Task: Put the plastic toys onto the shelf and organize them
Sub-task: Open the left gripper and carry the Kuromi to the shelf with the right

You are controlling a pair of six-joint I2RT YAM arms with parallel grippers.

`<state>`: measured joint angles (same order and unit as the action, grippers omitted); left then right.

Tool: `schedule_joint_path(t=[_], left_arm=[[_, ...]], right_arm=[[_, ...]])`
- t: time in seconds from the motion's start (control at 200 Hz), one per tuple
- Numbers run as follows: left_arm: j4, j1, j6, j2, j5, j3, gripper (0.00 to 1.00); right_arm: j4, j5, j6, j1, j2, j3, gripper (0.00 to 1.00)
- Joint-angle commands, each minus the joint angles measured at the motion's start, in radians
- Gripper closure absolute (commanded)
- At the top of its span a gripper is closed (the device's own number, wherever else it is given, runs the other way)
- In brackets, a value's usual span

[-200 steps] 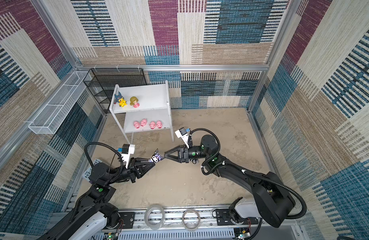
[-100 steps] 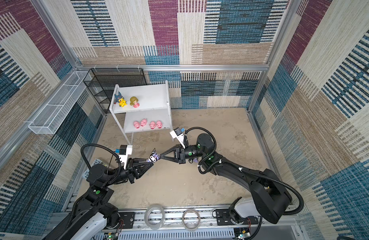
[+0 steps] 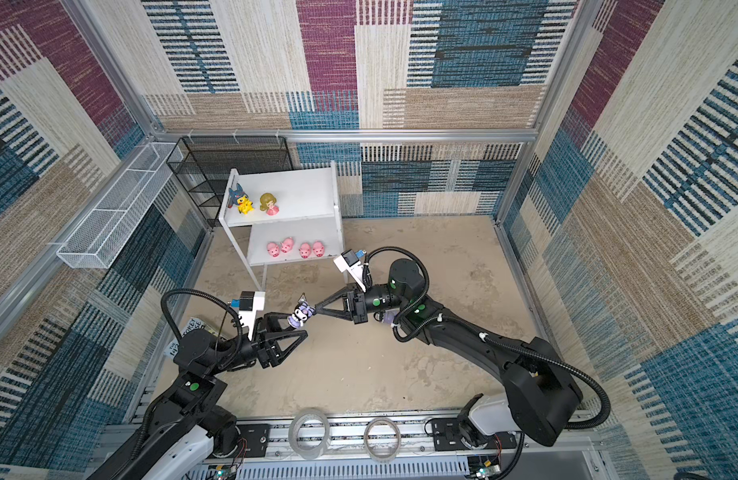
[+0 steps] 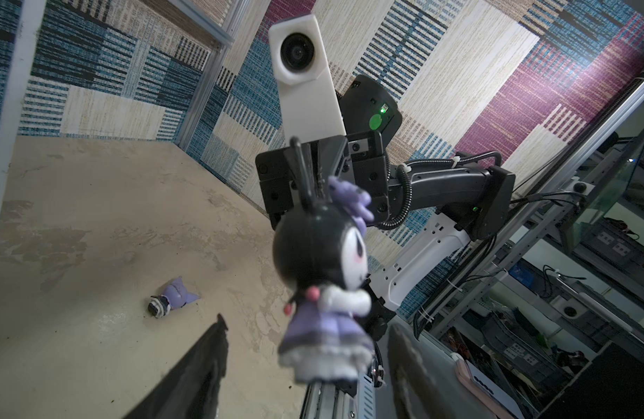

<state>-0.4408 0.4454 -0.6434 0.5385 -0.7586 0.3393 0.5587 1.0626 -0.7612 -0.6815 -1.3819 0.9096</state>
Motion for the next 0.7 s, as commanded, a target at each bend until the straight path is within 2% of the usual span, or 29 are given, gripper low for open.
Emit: schedule_joint_path(t=[0.0, 0.11, 0.22, 0.346, 0.466, 0.501, 0.596, 0.696], left_arm=[[0.089, -0.002, 0.063, -0.045, 0.053, 0.036, 0.22], [0.238, -0.001, 0.109, -0.102, 0.111, 0.088, 0.16], [0.368, -0.001, 0.150, -0.128, 0.145, 0.148, 0.14], [0.529, -0.002, 0.229, -0.111, 0.153, 0.245, 0.13], [0.757, -0.001, 0.382, -0.079, 0.170, 0.369, 0.12], [0.809, -0.001, 0.422, -0.073, 0.213, 0.393, 0.12], [0.884, -0.002, 0.482, -0.073, 0.247, 0.424, 0.12], [0.863, -0.002, 0.470, -0.085, 0.242, 0.412, 0.12]], right_arm=[[-0.175, 0.002, 0.131, 0.025, -0.007, 0.089, 1.00], [-0.471, -0.038, 0.336, 0.063, -0.040, 0.269, 1.00], [-0.783, -0.128, 0.572, 0.087, -0.120, 0.535, 1.00], [-1.043, -0.230, 0.766, 0.104, -0.253, 0.836, 1.00], [-1.268, -0.317, 0.868, 0.110, -0.434, 1.159, 1.00], [-1.338, -0.346, 0.887, 0.109, -0.498, 1.267, 1.00], [-1.484, -0.418, 0.910, 0.109, -0.660, 1.571, 1.00], [-1.435, -0.445, 0.900, 0.109, -0.695, 1.619, 1.00]])
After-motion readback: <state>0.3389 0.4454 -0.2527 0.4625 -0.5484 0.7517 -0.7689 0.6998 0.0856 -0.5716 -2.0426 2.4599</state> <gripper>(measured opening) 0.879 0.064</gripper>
